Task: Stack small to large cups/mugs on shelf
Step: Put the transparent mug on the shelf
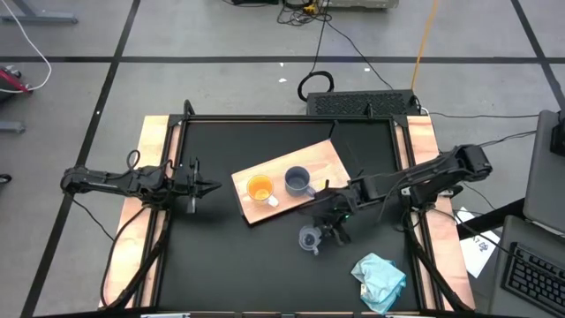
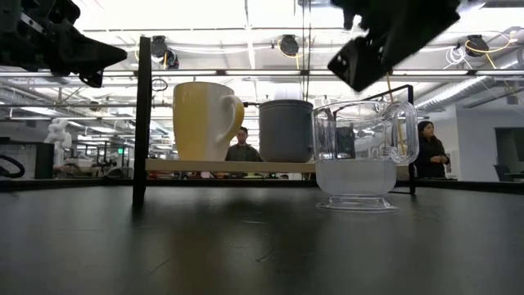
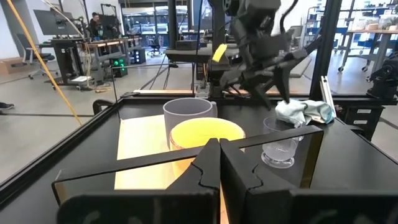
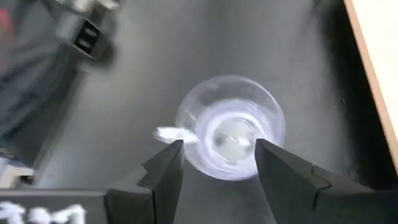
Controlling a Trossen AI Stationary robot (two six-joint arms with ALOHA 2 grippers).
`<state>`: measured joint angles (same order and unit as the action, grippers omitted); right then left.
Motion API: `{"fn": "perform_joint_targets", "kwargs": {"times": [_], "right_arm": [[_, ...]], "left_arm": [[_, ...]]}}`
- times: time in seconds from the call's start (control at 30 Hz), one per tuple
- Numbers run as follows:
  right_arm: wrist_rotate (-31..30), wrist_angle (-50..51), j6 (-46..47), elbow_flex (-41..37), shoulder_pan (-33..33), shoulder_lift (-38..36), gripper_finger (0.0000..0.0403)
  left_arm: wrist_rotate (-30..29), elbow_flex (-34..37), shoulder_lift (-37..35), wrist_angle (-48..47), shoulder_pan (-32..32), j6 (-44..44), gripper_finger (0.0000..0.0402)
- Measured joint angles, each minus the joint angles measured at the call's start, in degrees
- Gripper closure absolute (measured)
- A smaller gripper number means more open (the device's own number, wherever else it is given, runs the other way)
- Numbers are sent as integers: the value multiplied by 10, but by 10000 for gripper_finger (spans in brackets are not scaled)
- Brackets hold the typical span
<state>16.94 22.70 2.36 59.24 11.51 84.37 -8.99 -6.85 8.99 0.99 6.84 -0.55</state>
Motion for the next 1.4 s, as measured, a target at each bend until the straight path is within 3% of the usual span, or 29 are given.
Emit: {"fn": "perform_joint_targets", "kwargs": {"times": [0.23, 1.1, 1.4], "right_arm": [[-37, 5, 7, 0, -8, 25, 212], [-34, -36, 19, 0, -28, 93, 212], [-34, -40, 7, 0, -28, 91, 257]], "left_arm": [[0, 0, 0, 0, 0, 4, 399], [0, 0, 0, -13, 0, 2, 399], [0, 0, 0, -18, 0, 3, 396]]}}
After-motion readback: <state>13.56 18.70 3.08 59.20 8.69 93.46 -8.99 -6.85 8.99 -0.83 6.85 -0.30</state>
